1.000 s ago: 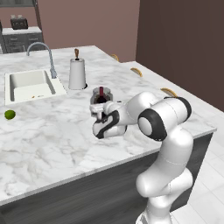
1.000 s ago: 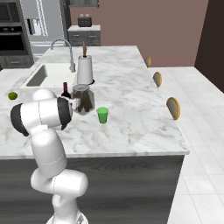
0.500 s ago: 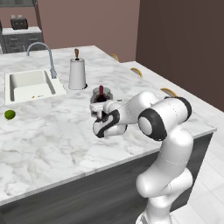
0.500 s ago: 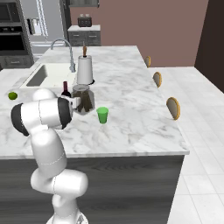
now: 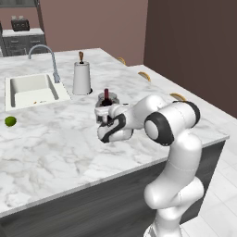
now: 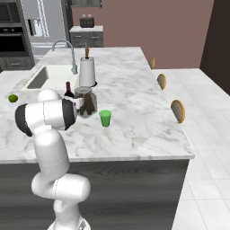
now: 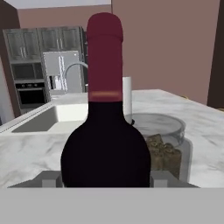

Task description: Open the cabinet directly in front. Then move the wine and the cup to the dining counter with the jar on it.

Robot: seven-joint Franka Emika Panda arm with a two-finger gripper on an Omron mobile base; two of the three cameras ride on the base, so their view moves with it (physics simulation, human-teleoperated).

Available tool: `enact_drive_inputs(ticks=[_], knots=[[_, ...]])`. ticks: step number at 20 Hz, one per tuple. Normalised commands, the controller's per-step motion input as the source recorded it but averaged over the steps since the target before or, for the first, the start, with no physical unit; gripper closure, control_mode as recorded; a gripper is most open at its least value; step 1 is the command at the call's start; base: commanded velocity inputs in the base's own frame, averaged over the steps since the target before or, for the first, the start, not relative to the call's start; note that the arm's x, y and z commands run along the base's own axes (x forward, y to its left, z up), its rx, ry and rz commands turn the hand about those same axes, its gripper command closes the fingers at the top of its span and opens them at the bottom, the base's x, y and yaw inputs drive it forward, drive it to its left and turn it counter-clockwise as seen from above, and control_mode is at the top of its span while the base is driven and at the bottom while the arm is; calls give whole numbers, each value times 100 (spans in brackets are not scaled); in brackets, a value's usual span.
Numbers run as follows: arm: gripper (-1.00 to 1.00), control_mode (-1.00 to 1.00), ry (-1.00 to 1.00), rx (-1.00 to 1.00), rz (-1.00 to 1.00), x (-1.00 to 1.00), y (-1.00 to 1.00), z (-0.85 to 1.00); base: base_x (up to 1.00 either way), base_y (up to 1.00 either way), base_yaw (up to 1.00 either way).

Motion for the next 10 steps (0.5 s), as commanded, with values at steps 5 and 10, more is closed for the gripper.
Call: enact_drive_inputs(ticks=[5, 10], knots=[[100, -100, -7, 0, 0, 9, 0, -9, 0, 0, 0], [100, -100, -11, 0, 0, 3, 0, -25, 0, 0, 0]])
